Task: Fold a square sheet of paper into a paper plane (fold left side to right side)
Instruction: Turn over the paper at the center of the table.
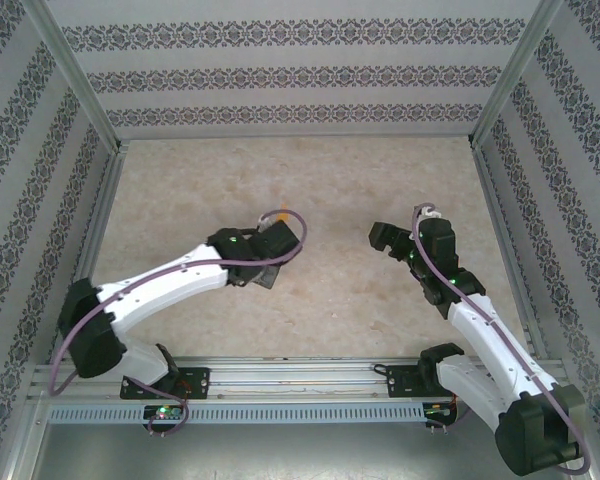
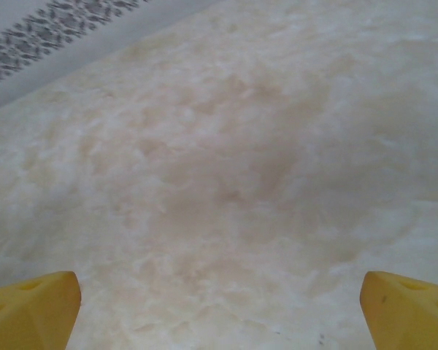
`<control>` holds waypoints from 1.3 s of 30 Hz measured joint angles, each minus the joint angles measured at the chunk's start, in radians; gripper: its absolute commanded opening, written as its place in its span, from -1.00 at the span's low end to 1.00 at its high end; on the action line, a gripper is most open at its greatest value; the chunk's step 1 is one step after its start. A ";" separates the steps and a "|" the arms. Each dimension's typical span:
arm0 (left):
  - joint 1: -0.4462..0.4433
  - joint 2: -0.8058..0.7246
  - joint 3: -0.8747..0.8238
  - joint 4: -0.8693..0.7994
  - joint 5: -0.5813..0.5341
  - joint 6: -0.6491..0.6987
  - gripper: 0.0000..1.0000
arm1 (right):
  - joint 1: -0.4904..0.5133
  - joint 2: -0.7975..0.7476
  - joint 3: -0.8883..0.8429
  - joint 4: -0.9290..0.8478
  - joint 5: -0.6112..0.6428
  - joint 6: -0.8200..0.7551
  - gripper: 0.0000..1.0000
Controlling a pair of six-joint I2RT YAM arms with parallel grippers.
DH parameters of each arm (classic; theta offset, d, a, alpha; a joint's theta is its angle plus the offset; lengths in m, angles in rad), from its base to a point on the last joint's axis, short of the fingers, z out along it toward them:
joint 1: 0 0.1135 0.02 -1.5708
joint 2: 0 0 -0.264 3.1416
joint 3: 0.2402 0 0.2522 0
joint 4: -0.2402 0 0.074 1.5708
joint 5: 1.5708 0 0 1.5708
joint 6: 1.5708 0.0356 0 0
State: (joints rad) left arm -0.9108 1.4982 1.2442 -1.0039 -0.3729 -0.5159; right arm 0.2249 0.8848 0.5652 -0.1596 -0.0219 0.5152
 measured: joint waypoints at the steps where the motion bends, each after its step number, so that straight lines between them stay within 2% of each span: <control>1: -0.014 0.033 0.009 -0.042 -0.043 -0.039 -1.00 | -0.001 0.003 0.000 -0.010 0.010 0.000 0.97; 6: -0.076 0.174 0.027 -0.185 -0.153 -0.224 -1.00 | -0.014 0.008 -0.001 -0.032 0.032 0.000 0.96; 13: -0.124 0.339 0.048 -0.219 -0.147 -0.359 -0.98 | -0.057 0.019 -0.008 -0.031 0.014 0.001 0.97; 27: -0.094 0.364 0.040 0.114 0.148 -0.361 -0.77 | -0.092 0.009 -0.048 -0.031 -0.055 0.002 0.96; 39: -0.034 0.379 0.030 0.351 0.381 -0.338 -0.18 | -0.106 -0.006 -0.069 -0.034 -0.113 0.000 0.96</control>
State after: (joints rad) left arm -0.9451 1.8771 1.2739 -0.6525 0.0086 -0.8539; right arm 0.1192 0.8783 0.4965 -0.1932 -0.1352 0.5156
